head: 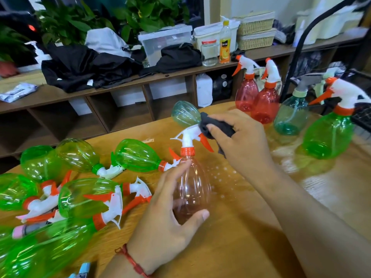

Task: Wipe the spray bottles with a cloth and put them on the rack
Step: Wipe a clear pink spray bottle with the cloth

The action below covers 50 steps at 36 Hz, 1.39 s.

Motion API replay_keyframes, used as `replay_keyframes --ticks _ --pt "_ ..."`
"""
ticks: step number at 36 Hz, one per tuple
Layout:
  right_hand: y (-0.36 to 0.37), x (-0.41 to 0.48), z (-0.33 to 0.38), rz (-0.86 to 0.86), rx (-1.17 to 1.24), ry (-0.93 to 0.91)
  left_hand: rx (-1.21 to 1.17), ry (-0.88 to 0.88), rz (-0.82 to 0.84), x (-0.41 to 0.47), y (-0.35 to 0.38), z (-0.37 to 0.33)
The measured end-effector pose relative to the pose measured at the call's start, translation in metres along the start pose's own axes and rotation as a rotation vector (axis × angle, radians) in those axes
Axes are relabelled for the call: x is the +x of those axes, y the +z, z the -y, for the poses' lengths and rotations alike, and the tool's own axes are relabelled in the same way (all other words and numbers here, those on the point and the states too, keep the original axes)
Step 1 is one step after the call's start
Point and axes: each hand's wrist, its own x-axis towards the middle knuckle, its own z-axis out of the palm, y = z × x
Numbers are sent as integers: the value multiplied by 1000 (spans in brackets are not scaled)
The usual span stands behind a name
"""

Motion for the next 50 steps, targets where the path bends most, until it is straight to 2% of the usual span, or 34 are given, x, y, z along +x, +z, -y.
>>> replay_keyframes --ticks 4,6,10,13,15,17,19,21,23,27,28,31,35,37,40,44,46,48,50 --pt "-2 -1 7 -5 30 -112 4 2 5 0 1 0" --pt "1 -4 6 87 7 -148 -19 -9 -4 1 1 1" --pt "4 -7 -4 256 -29 -71 -172 -89 -29 4 -3 7" --pt "-2 -6 0 191 47 -8 -172 -85 4 3 -3 7" --pt "-3 -5 5 104 45 -57 -166 -70 25 1 -1 8" --pt "1 -4 5 120 38 -89 -163 -65 30 0 -1 9" --pt "1 -5 5 206 33 -7 -178 -70 12 1 -2 9" --pt "-3 -6 5 322 38 167 -223 -94 -18 2 -3 9" --pt "-6 -5 4 361 133 276 -230 -105 -26 2 -3 8" --pt "-7 3 4 156 318 315 -208 -88 18 0 -2 12" --pt "-6 3 5 167 386 335 -198 -84 23 -1 -1 12" --pt "-4 -2 6 369 511 392 -209 -85 16 -1 -2 13" --pt "-20 4 3 476 344 444 -210 -86 14 -2 -4 14" --pt "-26 7 3 418 348 454 -185 -76 22 -1 -2 11" --pt "-17 3 7 364 507 477 -149 -67 22 -2 -1 9" --pt "-18 3 7 462 318 440 -162 -77 10 -3 -3 7" --pt "-31 7 6 476 305 480 -115 -40 0 -3 -2 3" --pt "-40 10 8 363 348 476 -13 15 -47 -3 0 0" --pt "-41 10 13 160 372 342 150 73 -91 -1 0 0"
